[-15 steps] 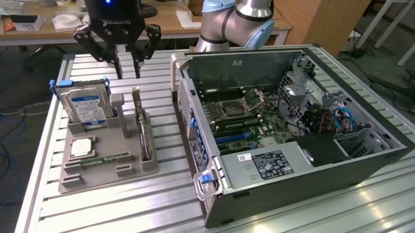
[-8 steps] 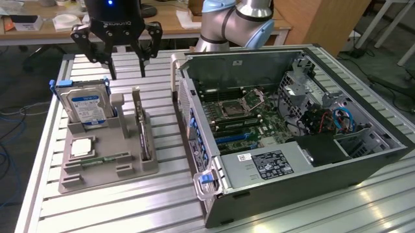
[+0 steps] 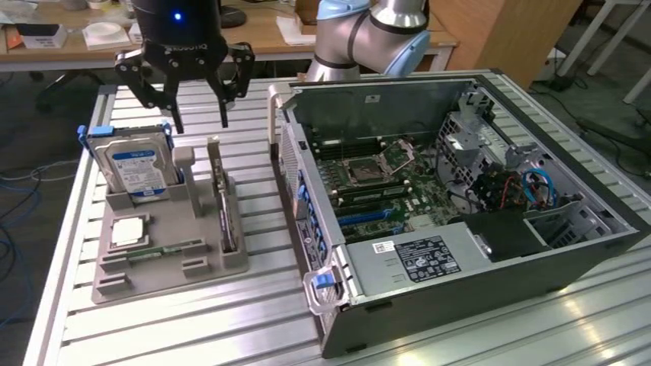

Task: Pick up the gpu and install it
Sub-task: 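Pick up the gpu and move the gpu toward the slot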

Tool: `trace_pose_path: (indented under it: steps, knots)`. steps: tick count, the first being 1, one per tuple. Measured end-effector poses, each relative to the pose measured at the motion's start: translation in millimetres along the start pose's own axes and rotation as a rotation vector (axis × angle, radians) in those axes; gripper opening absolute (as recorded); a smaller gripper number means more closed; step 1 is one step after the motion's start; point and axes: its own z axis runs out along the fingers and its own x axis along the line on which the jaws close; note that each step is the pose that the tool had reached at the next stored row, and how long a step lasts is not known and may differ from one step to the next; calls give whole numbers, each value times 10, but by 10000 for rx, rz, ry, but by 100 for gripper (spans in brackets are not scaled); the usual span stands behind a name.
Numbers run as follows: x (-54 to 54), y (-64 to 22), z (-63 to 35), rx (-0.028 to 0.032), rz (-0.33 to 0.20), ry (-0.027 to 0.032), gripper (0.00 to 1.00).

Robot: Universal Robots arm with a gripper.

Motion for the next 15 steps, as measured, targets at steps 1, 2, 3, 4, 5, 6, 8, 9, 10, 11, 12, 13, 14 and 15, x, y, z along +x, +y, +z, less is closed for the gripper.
trace_pose_path:
  steps: [1,2,3,4,5,6,8,9,10,11,12,13,14,15]
  knots:
    - [0,-1,16,-15,0,-1,59]
    - [1,-2,33,-19,0,1,59]
    - [0,-4,46,-22,0,9,59]
    - [0,-10,60,-24,-2,13,59]
    - [1,-19,76,-26,-1,12,59]
    - [3,-25,94,-25,1,13,59]
    - [4,-34,131,-26,1,13,59]
    - [4,-39,148,-25,1,13,59]
    - [5,-43,163,-26,0,12,59]
    - [5,-48,177,-26,0,11,59]
    - [6,-51,192,-26,1,12,59]
    - [7,-52,209,-26,2,12,59]
    - [7,-54,221,-26,3,11,59]
    - [7,-55,232,-26,1,11,59]
